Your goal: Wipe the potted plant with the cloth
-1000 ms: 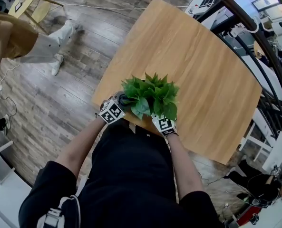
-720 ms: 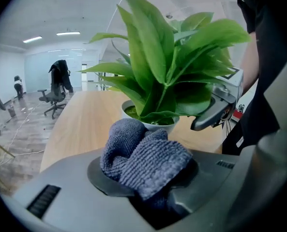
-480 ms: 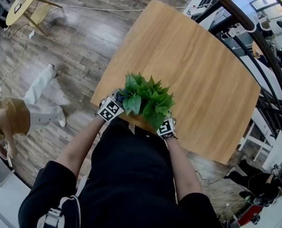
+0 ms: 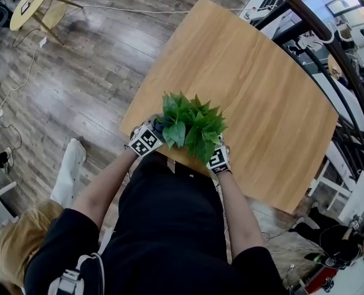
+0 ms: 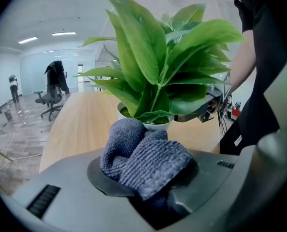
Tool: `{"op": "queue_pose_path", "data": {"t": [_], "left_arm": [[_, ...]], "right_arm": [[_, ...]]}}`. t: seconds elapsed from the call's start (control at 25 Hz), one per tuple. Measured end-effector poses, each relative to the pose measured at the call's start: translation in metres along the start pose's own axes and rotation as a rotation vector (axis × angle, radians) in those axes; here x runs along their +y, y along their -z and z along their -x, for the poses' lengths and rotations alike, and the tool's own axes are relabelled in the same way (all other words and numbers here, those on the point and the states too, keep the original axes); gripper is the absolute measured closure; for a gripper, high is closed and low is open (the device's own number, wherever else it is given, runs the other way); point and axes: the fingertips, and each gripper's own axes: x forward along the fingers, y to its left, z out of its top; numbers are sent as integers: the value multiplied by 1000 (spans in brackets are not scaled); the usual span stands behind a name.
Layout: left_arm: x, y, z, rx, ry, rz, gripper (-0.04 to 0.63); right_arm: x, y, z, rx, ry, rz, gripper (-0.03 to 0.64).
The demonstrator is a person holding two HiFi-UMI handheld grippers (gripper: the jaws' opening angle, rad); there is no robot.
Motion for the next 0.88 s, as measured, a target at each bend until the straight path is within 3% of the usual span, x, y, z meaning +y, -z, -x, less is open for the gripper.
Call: {"op": "queue_pose_path", "data": {"t": [0.16, 0.36, 0.56, 0.76, 0.88], "left_arm": [[-10, 4, 3, 2, 3, 21, 437], [-31, 14, 3, 15, 52, 9, 437], [-24, 11, 3, -2, 18, 47, 437], [0, 2, 0, -14, -33, 82, 437], [4, 3, 2, -11, -33, 79, 437]], "right_arm": [[1, 18, 0, 25, 33, -26, 365], [3, -6, -2, -14, 51, -71, 365], [14, 0, 2, 9, 35, -60, 365], [37, 0, 9, 22, -42, 59, 365], [25, 3, 12, 13, 12, 20, 365]]}}
